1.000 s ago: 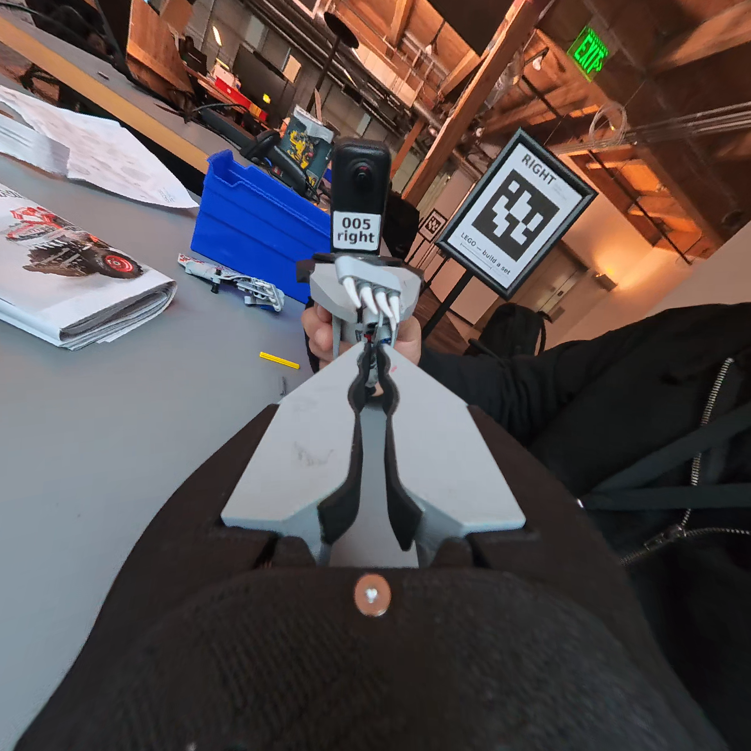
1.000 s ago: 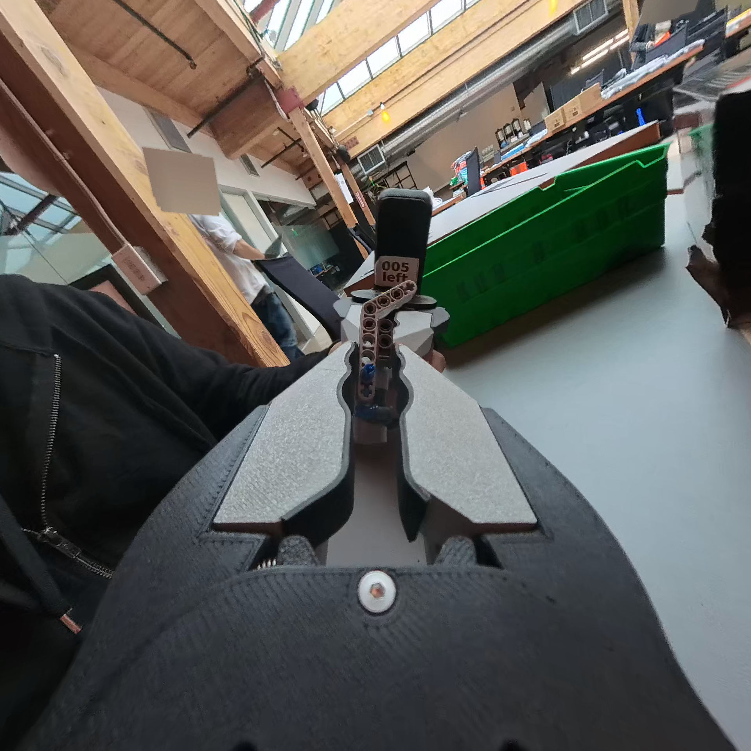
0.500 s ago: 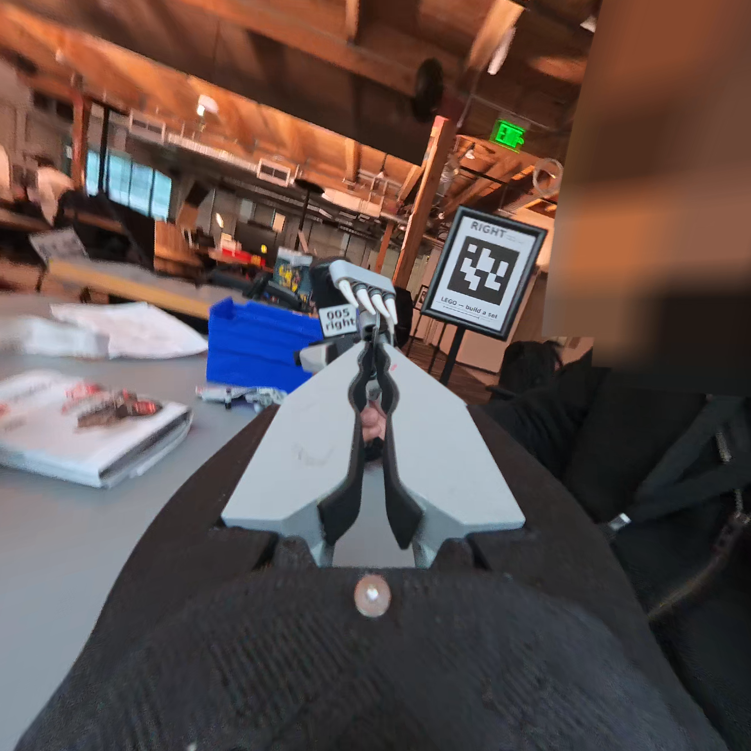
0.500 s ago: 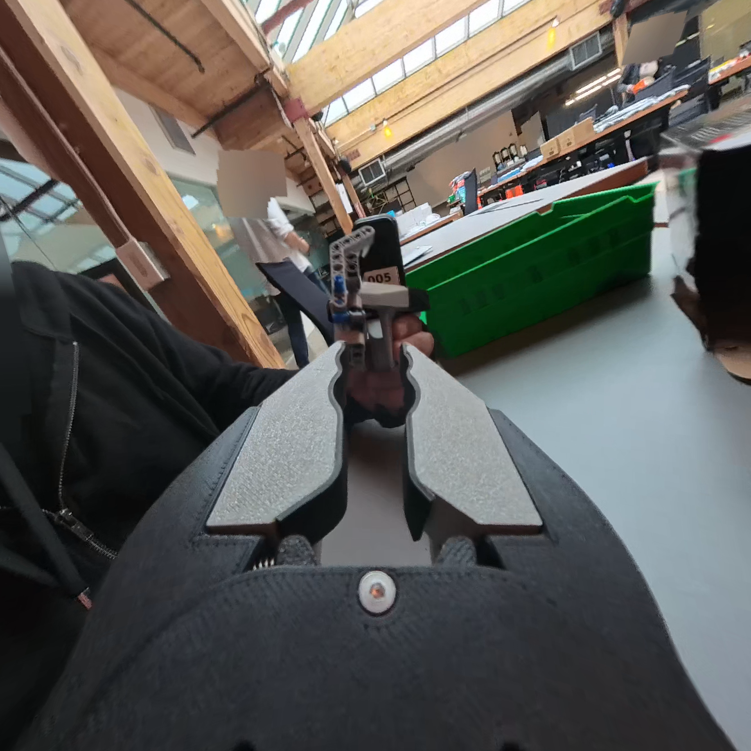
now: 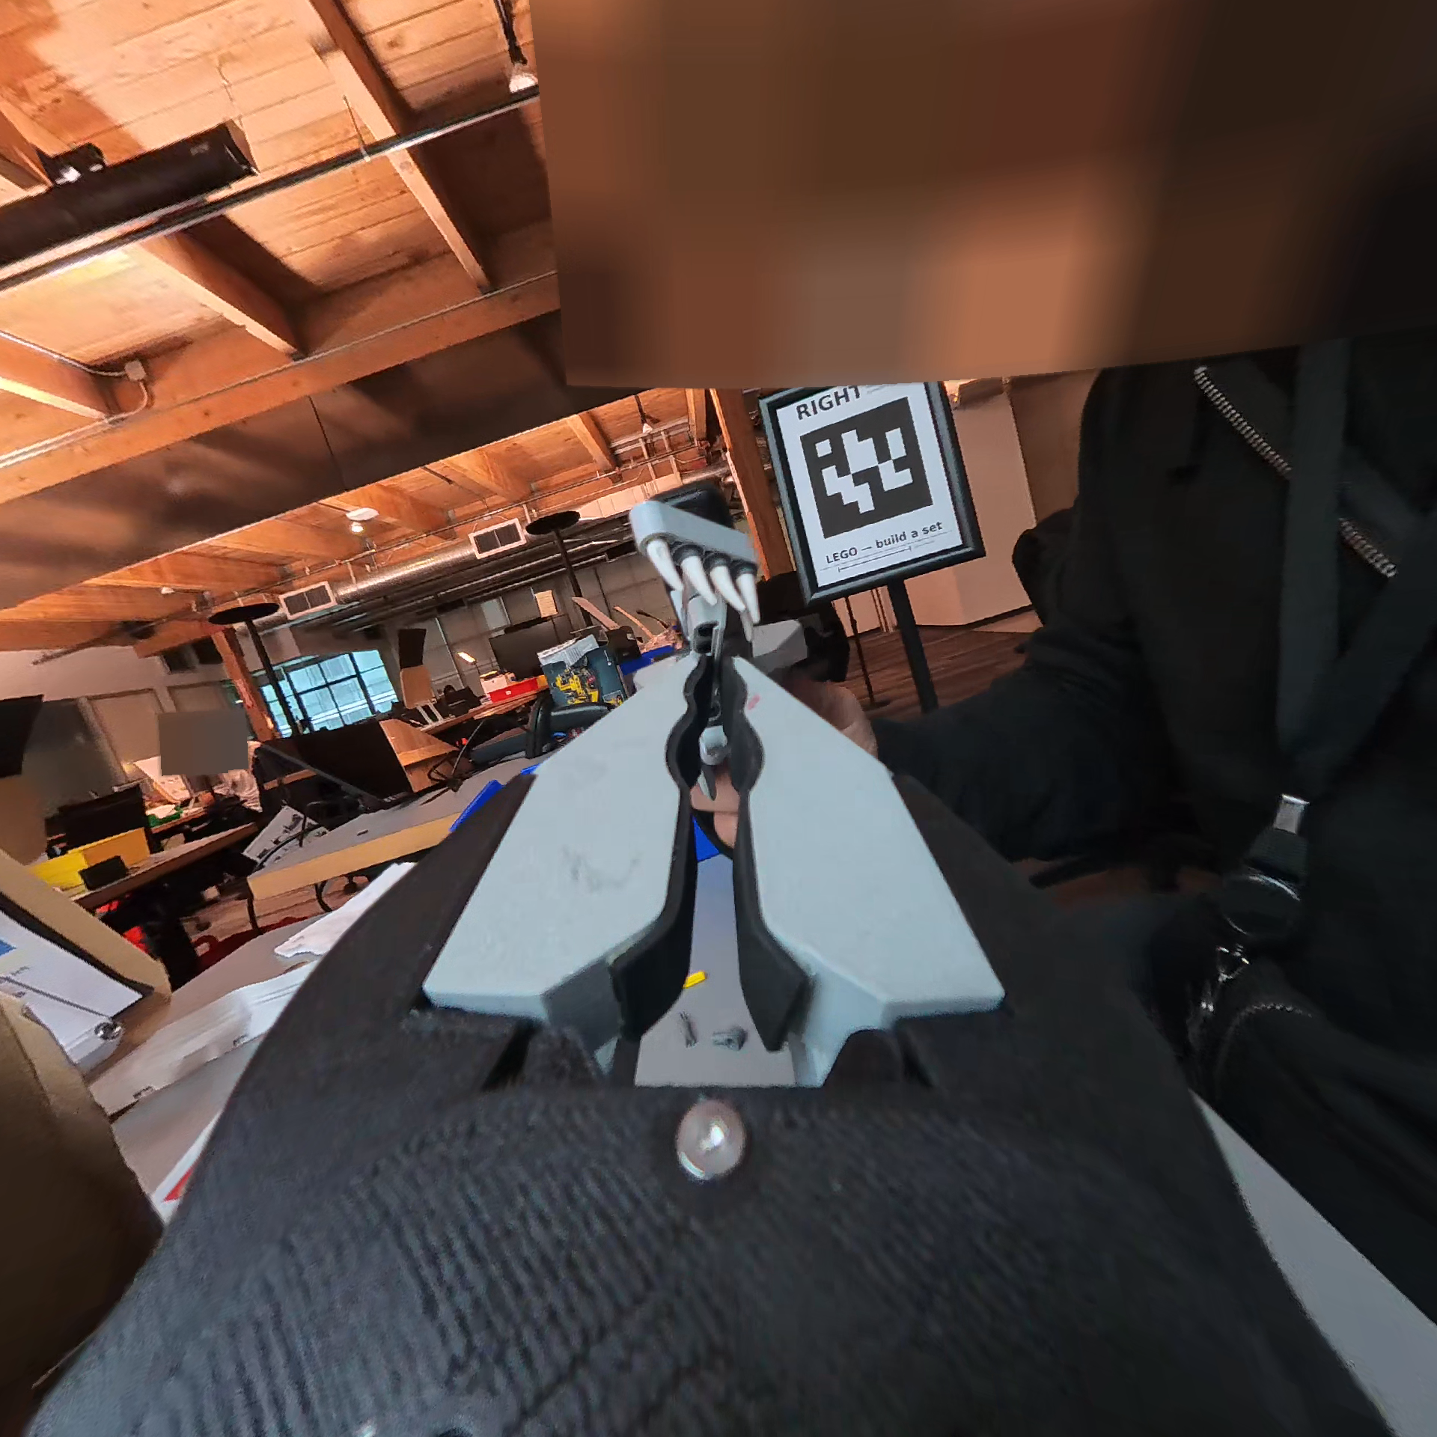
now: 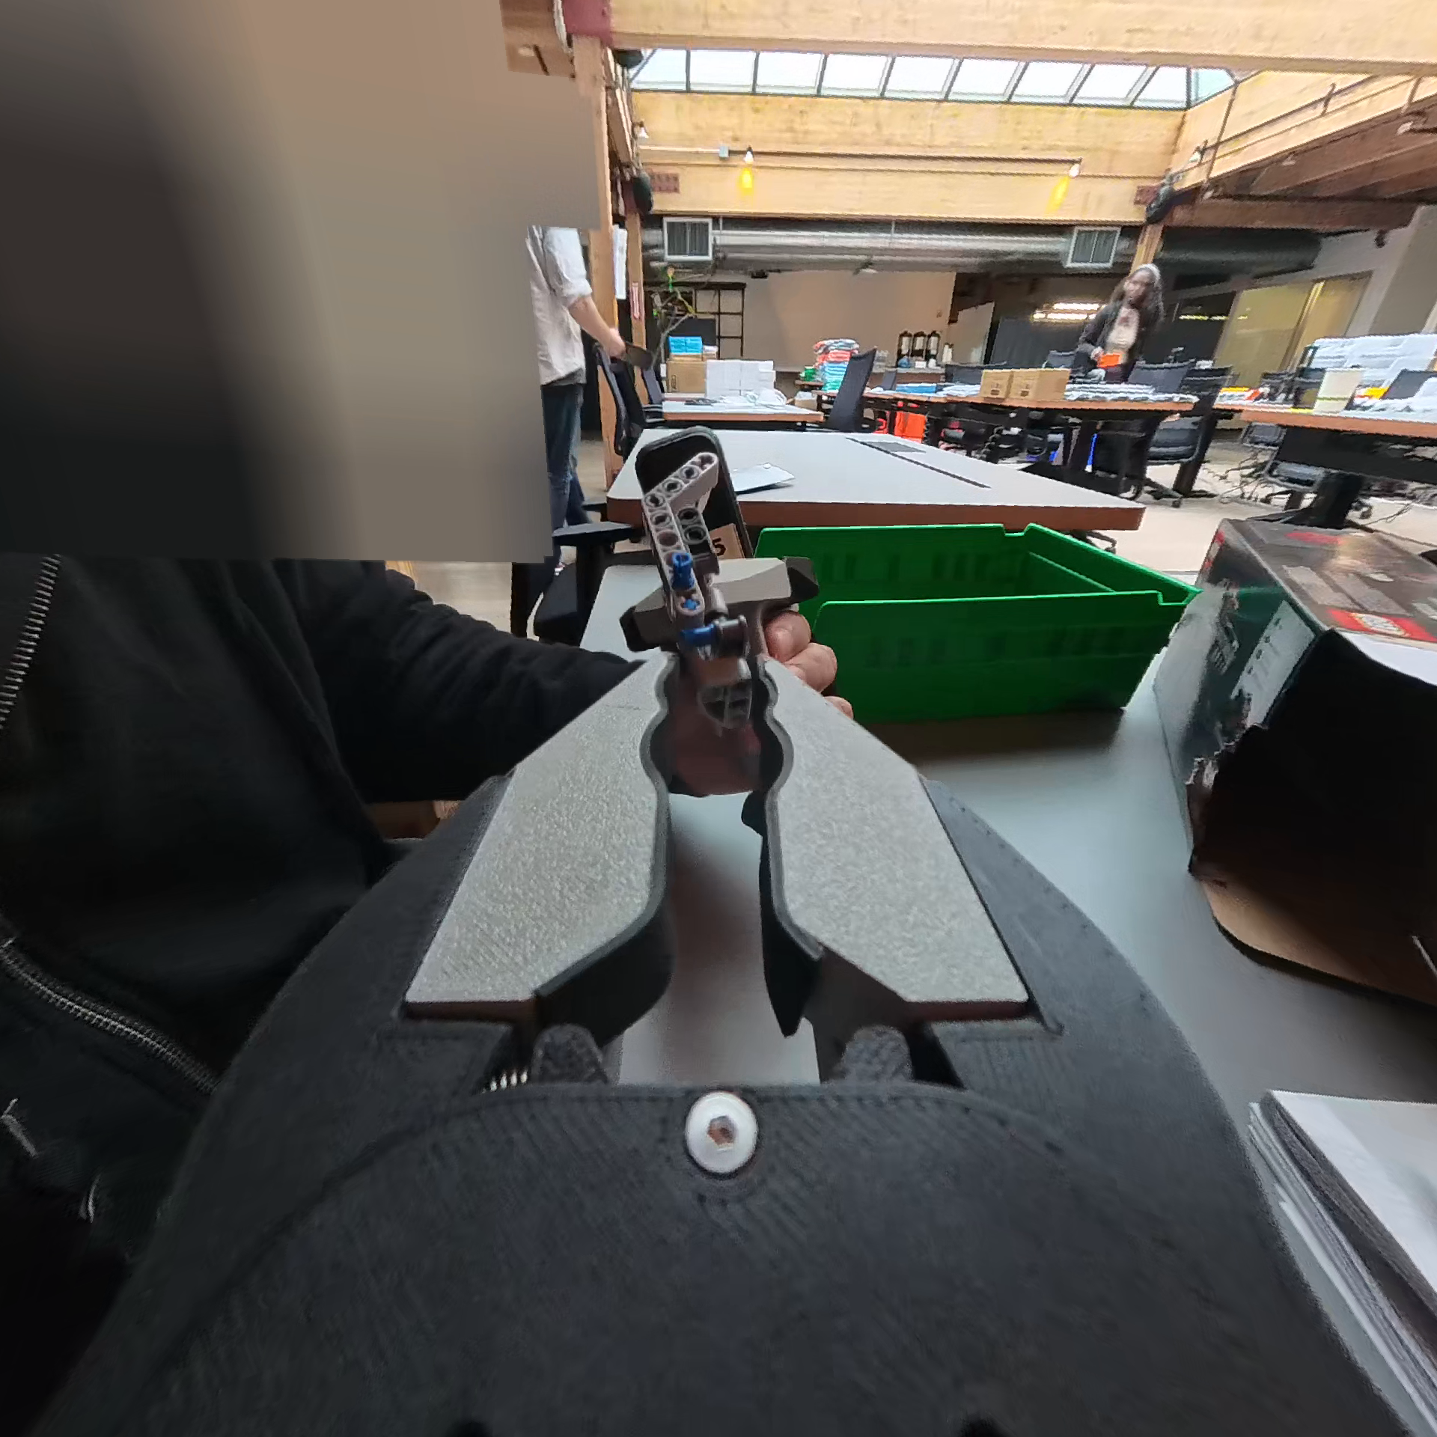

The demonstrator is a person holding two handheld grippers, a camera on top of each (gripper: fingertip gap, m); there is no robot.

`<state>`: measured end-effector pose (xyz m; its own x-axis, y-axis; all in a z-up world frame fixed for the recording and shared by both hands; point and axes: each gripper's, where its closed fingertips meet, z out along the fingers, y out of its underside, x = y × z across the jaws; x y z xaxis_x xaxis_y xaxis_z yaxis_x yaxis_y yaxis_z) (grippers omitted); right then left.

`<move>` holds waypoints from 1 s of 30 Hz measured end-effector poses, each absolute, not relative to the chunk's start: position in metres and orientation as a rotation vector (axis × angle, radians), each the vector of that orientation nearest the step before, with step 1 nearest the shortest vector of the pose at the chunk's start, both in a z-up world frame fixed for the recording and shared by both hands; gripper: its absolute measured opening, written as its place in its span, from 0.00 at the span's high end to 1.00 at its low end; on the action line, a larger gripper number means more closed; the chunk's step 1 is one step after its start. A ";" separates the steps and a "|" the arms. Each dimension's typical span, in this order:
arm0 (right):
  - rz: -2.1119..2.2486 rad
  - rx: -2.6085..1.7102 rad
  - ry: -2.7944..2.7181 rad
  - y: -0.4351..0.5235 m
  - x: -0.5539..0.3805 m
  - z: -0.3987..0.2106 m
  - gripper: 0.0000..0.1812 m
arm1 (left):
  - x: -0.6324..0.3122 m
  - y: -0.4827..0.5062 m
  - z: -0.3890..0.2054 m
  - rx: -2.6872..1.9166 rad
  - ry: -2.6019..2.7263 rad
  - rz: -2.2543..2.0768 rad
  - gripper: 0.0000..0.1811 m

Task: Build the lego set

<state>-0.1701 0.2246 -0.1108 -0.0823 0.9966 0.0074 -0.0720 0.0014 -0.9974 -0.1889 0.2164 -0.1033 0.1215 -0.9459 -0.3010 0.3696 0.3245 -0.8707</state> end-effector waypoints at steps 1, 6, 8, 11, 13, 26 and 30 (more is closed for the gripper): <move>1.310 -1.101 -1.216 0.224 -0.169 -0.109 0.93 | -0.188 0.215 -0.104 -0.716 1.024 -1.087 1.00; 1.325 -1.092 -1.246 0.220 -0.168 -0.110 0.92 | -0.185 0.213 -0.106 -0.716 1.042 -1.081 1.00; 1.297 -1.115 -1.236 0.225 -0.169 -0.112 0.92 | -0.186 0.213 -0.105 -0.716 1.034 -1.076 1.00; 1.283 -1.107 -1.246 0.222 -0.170 -0.111 0.93 | -0.187 0.212 -0.105 -0.711 1.035 -1.079 1.00; 1.263 -1.098 -1.268 0.219 -0.171 -0.112 0.92 | -0.185 0.212 -0.106 -0.716 1.047 -1.069 1.00; 1.236 -1.156 -1.256 0.232 -0.168 -0.121 0.93 | -0.184 0.221 -0.112 -0.770 1.056 -1.007 1.00; 1.248 -1.170 -1.259 0.233 -0.166 -0.123 0.91 | -0.182 0.224 -0.116 -0.815 1.062 -1.015 1.00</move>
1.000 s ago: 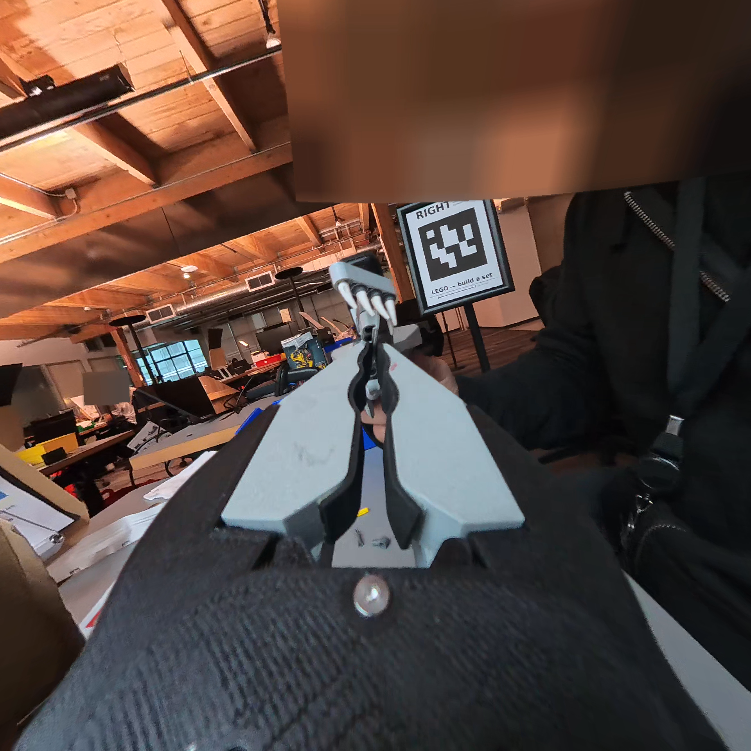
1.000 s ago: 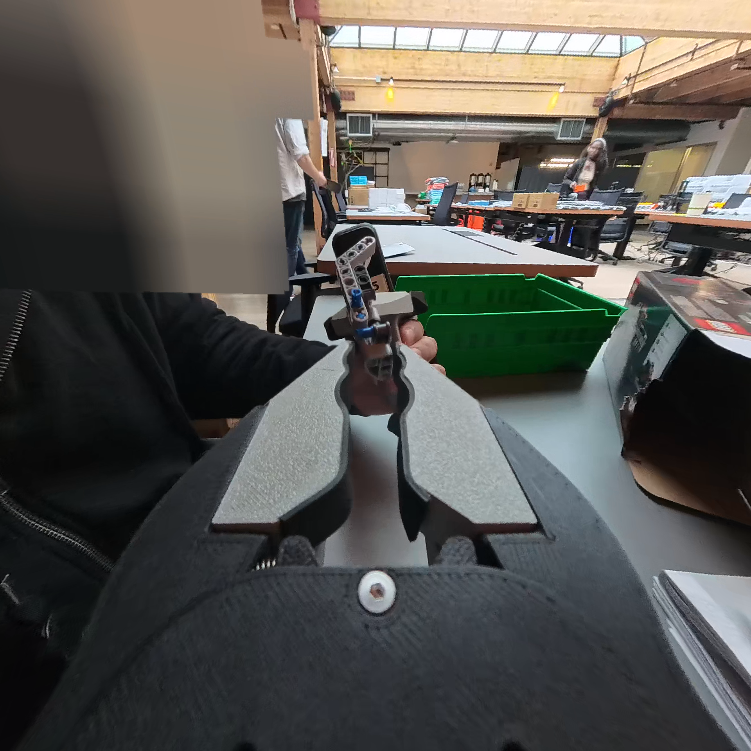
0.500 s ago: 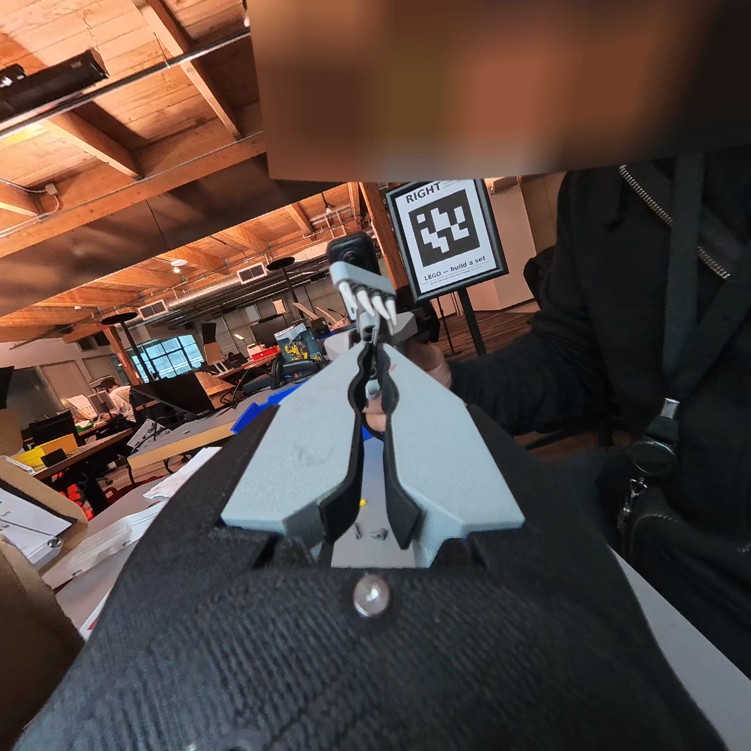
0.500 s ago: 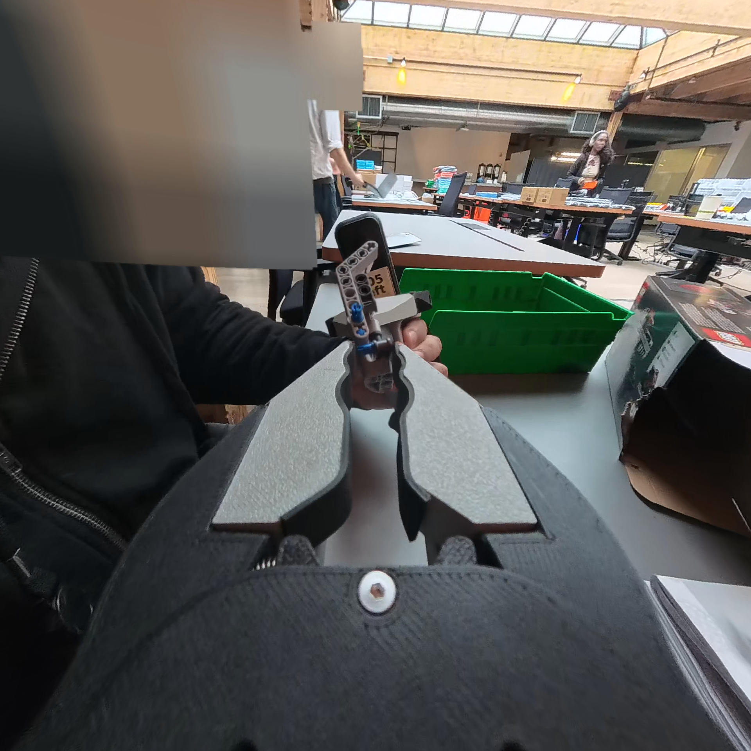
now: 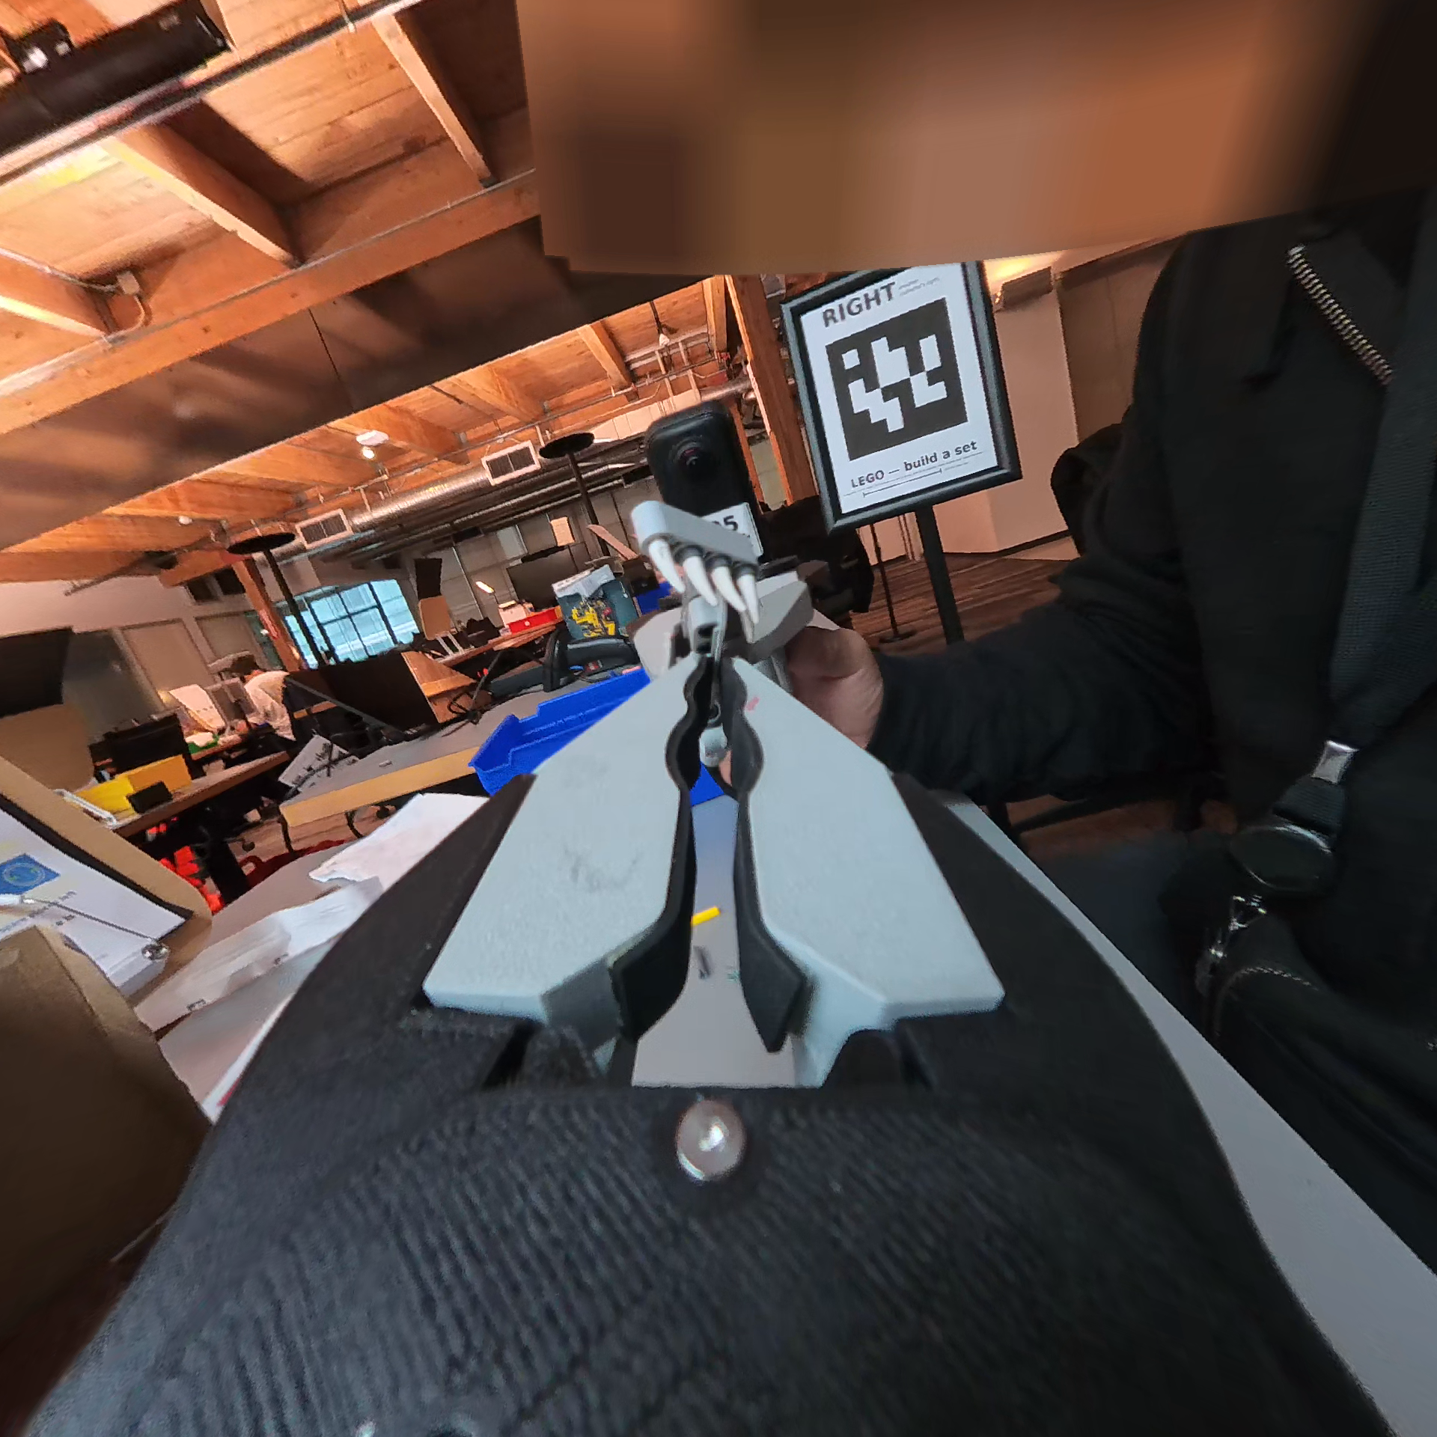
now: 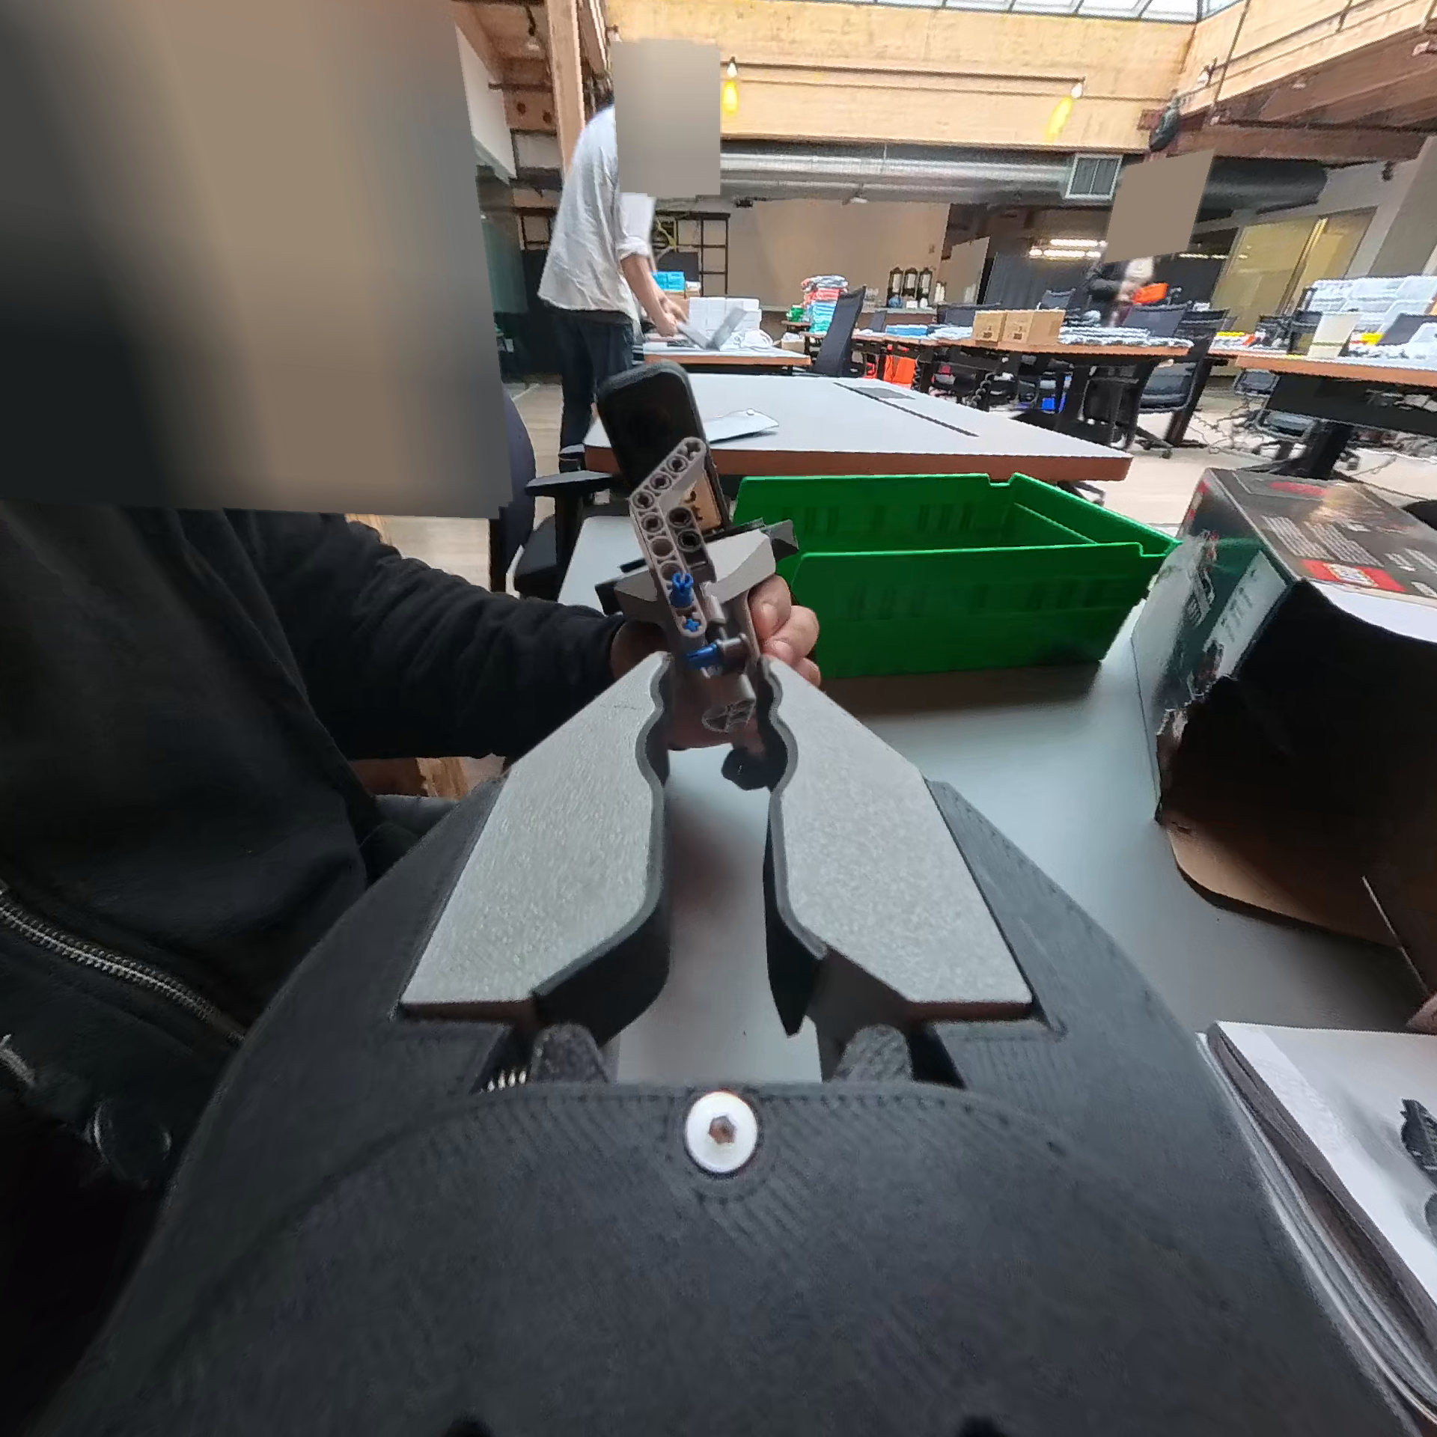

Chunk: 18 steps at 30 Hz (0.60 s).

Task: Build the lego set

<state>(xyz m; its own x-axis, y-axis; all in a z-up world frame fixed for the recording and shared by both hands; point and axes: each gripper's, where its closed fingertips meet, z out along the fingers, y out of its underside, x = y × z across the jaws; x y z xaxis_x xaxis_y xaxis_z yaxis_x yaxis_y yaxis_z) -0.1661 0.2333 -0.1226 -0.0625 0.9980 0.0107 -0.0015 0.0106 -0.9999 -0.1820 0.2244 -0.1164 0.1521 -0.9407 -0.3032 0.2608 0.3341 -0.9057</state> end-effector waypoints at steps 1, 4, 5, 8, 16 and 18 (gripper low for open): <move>1.273 -1.164 -1.249 0.233 -0.165 -0.120 0.90 | -0.182 0.225 -0.117 -0.823 1.062 -1.022 1.00; 1.351 -1.117 -1.225 0.230 -0.160 -0.111 0.88 | -0.181 0.228 -0.120 -0.868 1.056 -1.045 1.00; 1.366 -1.105 -1.211 0.230 -0.160 -0.108 0.90 | -0.180 0.229 -0.121 -0.882 1.052 -1.052 1.00; 1.341 -1.119 -1.205 0.233 -0.163 -0.112 0.96 | -0.178 0.234 -0.126 -0.954 1.043 -1.071 1.00; 1.431 -1.164 -1.180 0.239 -0.165 -0.123 1.00 | -0.176 0.234 -0.130 -1.000 1.042 -1.087 1.00; 1.472 -1.167 -1.176 0.238 -0.165 -0.122 1.00 | -0.176 0.236 -0.130 -1.009 1.031 -1.092 1.00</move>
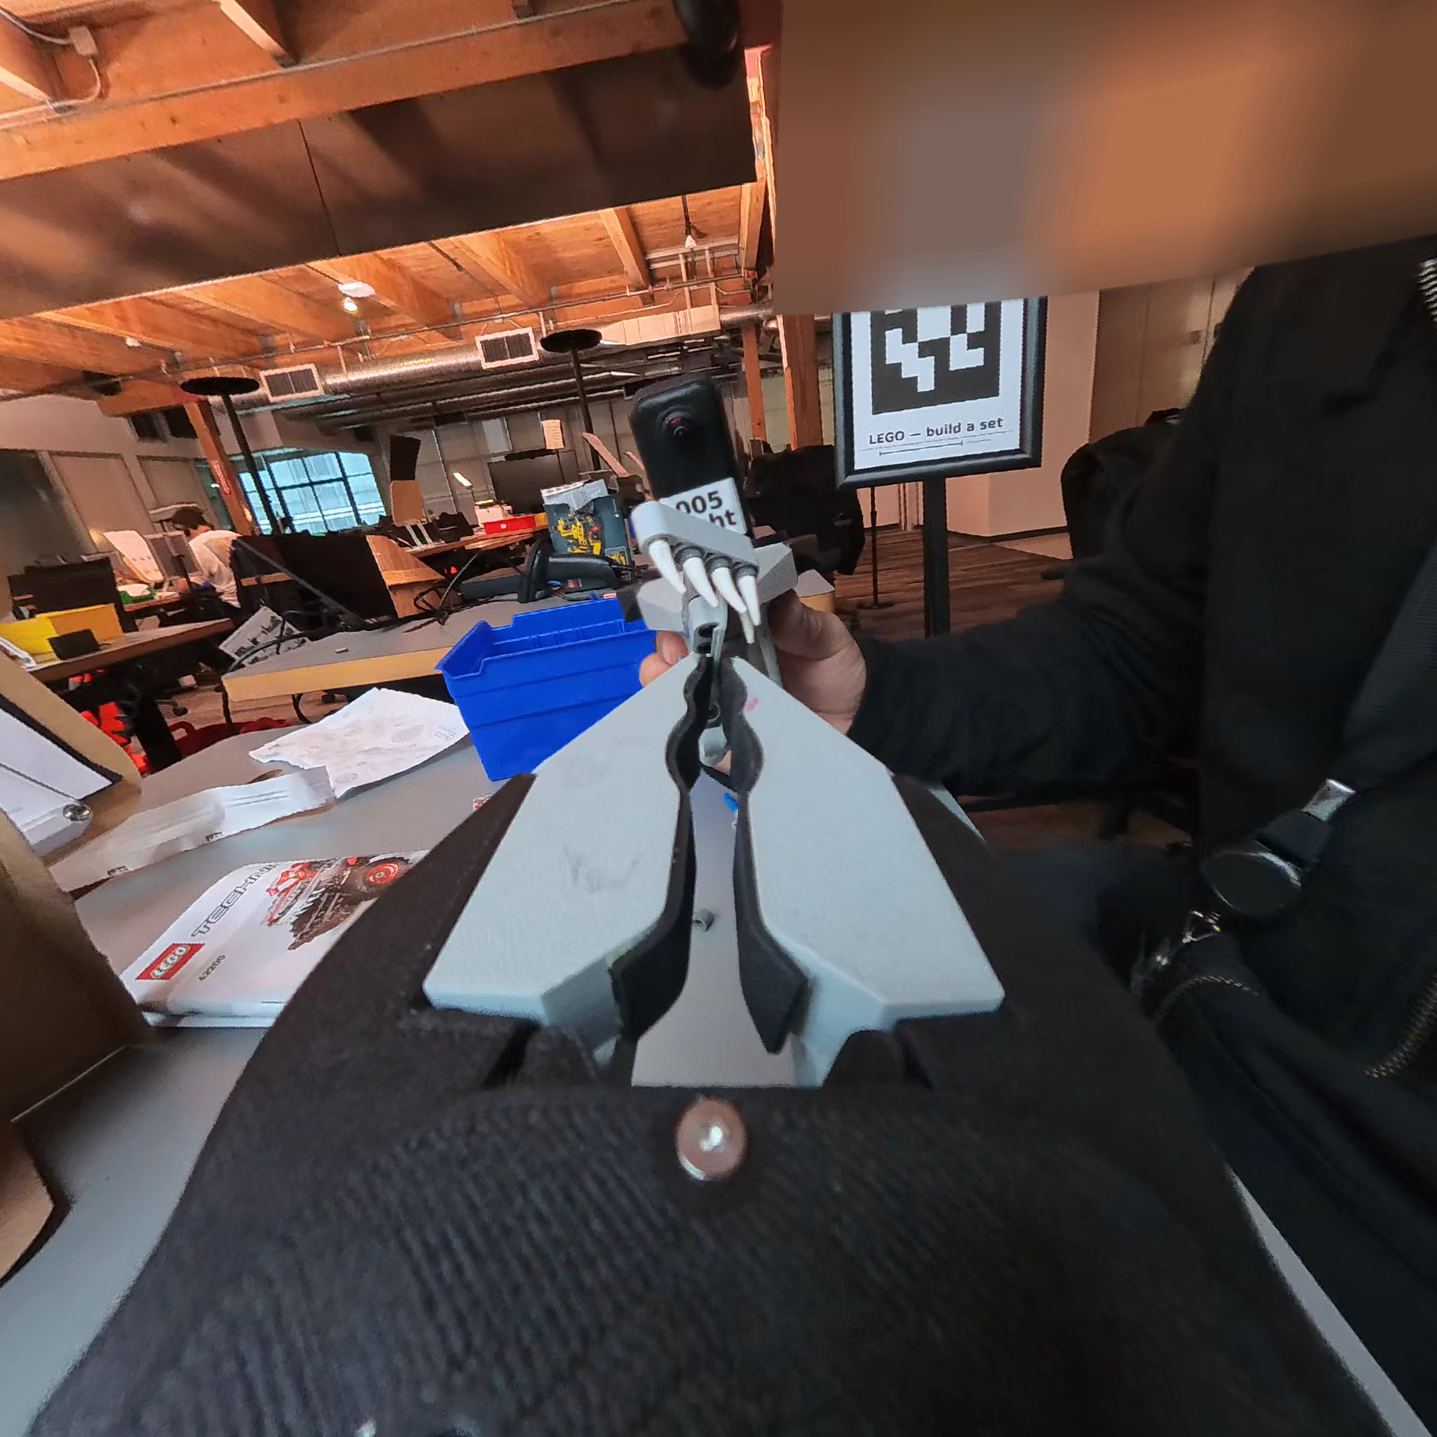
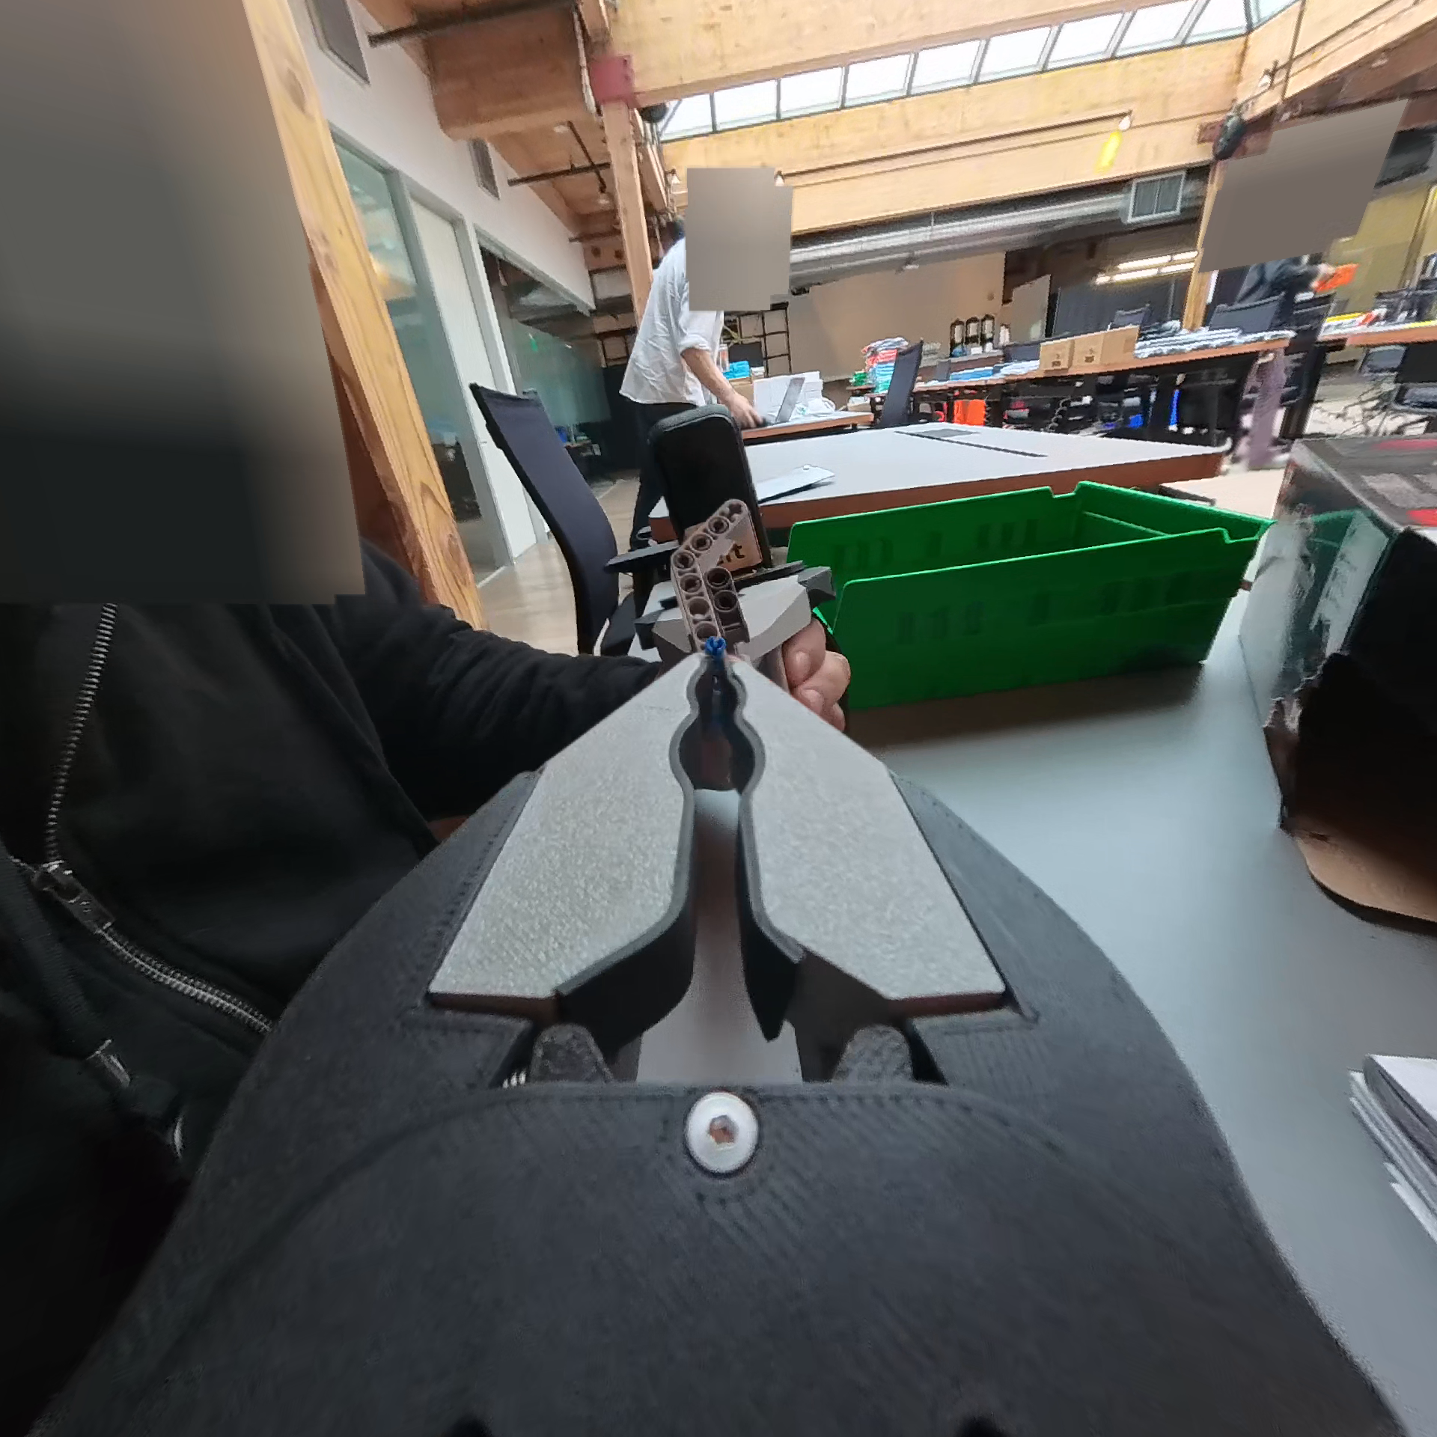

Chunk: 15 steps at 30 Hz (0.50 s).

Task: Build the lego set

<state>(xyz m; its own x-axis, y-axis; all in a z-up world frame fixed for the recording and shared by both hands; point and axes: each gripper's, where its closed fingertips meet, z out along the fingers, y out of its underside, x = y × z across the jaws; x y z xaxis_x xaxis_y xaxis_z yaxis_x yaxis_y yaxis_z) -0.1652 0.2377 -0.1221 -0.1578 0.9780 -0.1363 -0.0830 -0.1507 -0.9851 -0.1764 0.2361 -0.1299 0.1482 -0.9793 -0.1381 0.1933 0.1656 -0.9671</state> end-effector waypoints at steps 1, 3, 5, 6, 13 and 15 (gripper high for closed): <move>1.483 -1.174 -1.169 0.238 -0.166 -0.123 0.99 | -0.177 0.237 -0.129 -1.011 1.022 -1.084 1.00; 1.510 -1.169 -1.148 0.239 -0.167 -0.121 0.98 | -0.176 0.239 -0.129 -1.014 1.014 -1.076 1.00; 1.520 -1.188 -1.138 0.241 -0.170 -0.125 0.97 | -0.175 0.239 -0.130 -1.022 1.007 -1.085 1.00; 1.537 -1.186 -1.123 0.242 -0.170 -0.124 0.97 | -0.175 0.241 -0.130 -1.031 0.998 -1.086 1.00; 1.764 -1.277 -0.961 0.258 -0.170 -0.131 0.98 | -0.176 0.257 -0.135 -1.136 0.903 -1.096 1.00; 1.838 -1.291 -0.932 0.259 -0.170 -0.135 0.98 | -0.175 0.259 -0.137 -1.158 0.880 -1.128 0.99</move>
